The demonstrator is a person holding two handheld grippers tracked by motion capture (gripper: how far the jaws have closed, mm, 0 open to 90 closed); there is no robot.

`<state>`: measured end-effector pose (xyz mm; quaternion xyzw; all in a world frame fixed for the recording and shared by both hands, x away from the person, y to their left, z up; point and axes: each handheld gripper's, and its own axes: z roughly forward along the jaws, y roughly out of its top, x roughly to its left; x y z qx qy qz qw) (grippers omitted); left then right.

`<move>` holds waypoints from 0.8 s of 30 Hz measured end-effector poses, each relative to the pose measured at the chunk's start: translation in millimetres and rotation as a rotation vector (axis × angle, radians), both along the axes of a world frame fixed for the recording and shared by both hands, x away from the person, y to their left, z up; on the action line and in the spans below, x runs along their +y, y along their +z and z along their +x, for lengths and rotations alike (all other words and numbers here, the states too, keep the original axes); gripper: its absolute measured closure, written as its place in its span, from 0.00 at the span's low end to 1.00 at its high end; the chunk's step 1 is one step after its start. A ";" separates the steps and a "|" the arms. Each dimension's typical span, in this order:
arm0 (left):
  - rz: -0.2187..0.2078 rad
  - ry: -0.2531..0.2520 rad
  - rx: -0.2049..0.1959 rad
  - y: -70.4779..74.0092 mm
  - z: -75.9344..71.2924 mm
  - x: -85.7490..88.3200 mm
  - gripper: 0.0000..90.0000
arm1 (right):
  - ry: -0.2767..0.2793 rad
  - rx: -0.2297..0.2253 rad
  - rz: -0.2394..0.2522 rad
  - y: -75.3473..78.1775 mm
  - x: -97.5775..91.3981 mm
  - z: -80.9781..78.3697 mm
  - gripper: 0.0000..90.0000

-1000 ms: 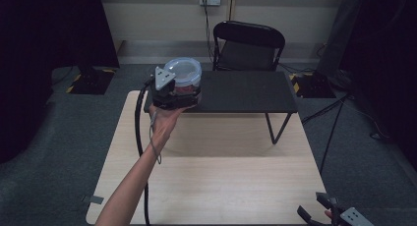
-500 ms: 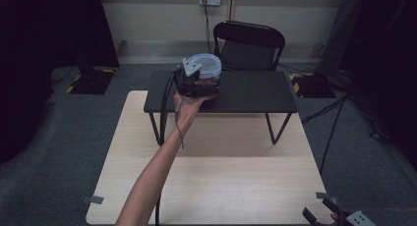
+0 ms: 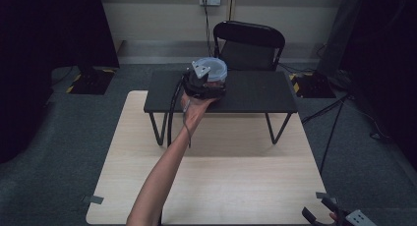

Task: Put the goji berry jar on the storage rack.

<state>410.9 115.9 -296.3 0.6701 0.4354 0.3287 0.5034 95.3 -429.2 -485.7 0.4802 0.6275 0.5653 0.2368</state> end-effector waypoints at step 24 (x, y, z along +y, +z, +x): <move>0.024 -0.009 -0.051 -7.2 -27.4 13.6 0.00 | 0.010 -0.009 0.001 1.0 1.6 -1.5 0.06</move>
